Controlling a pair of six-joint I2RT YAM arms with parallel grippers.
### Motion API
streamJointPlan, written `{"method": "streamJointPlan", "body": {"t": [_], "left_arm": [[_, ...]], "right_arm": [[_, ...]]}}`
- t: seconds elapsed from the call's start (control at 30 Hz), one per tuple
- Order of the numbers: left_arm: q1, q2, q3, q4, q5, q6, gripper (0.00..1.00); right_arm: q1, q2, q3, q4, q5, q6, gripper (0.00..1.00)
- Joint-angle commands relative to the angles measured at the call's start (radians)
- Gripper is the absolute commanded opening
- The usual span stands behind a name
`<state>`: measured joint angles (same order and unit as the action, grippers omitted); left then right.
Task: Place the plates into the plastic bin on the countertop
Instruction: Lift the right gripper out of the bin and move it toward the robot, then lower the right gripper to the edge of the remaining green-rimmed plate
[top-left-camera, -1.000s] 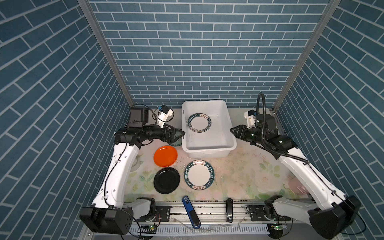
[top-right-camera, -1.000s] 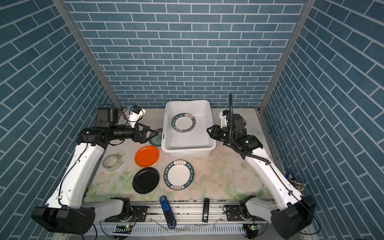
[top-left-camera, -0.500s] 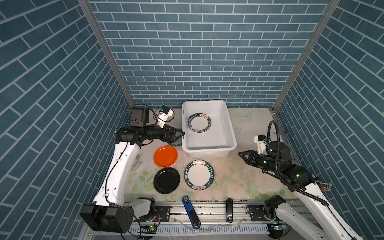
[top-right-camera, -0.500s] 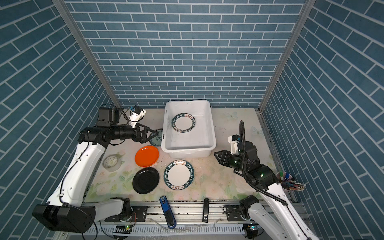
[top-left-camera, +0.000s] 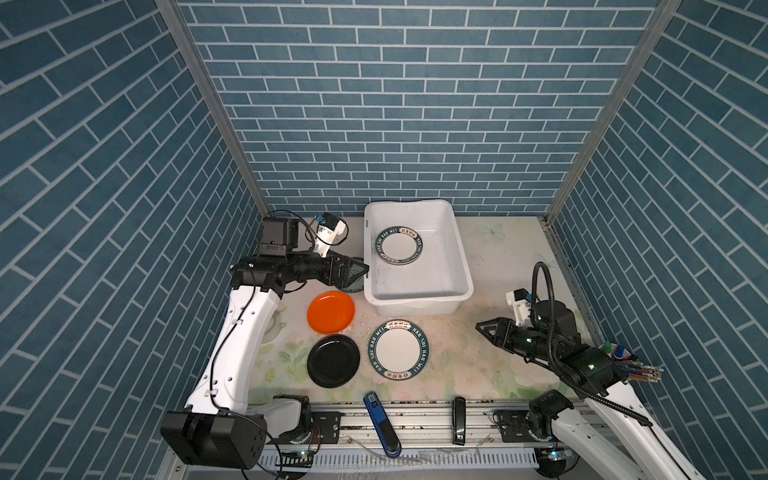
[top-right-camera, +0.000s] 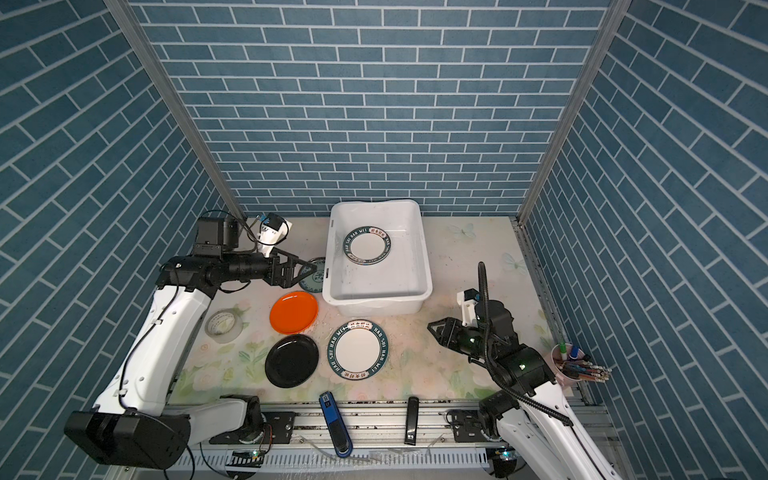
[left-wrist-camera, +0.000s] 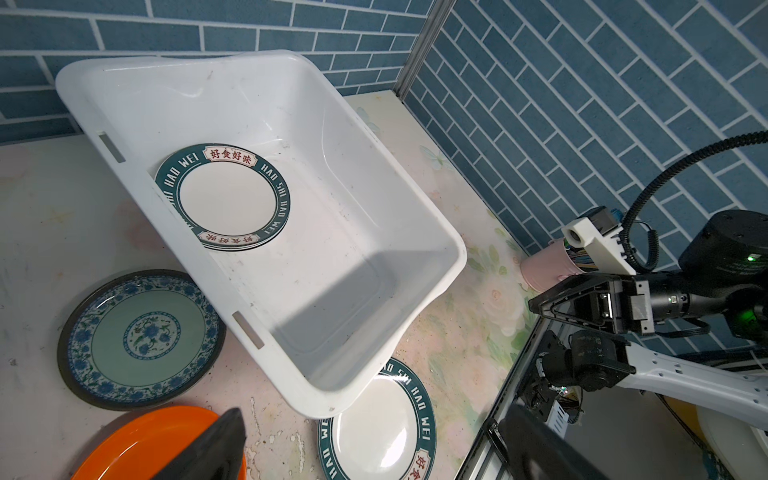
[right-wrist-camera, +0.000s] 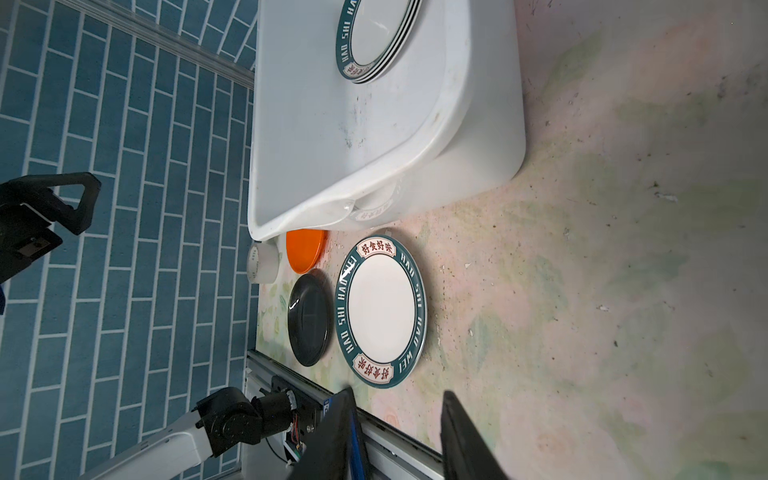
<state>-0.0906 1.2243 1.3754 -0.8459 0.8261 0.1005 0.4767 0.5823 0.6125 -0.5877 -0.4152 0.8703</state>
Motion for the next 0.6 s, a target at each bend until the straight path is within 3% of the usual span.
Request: {"method": "streamJointPlan", "body": {"t": [0.0, 0.17, 0.57], "left_arm": [[0.01, 0.004, -0.01, 0.016, -0.004, -0.006, 0.99], [0.014, 0.019, 0.008, 0.007, 0.006, -0.008, 0.99], [0.014, 0.066, 0.051, -0.014, 0.09, 0.009, 0.99]], "right_arm": [[0.0, -0.027, -0.05, 0.025, -0.069, 0.053, 0.39], [0.003, -0.051, -0.122, 0.065, -0.103, 0.092, 0.44], [0.069, 0.048, -0.206, 0.21, -0.089, 0.103, 0.45]]}}
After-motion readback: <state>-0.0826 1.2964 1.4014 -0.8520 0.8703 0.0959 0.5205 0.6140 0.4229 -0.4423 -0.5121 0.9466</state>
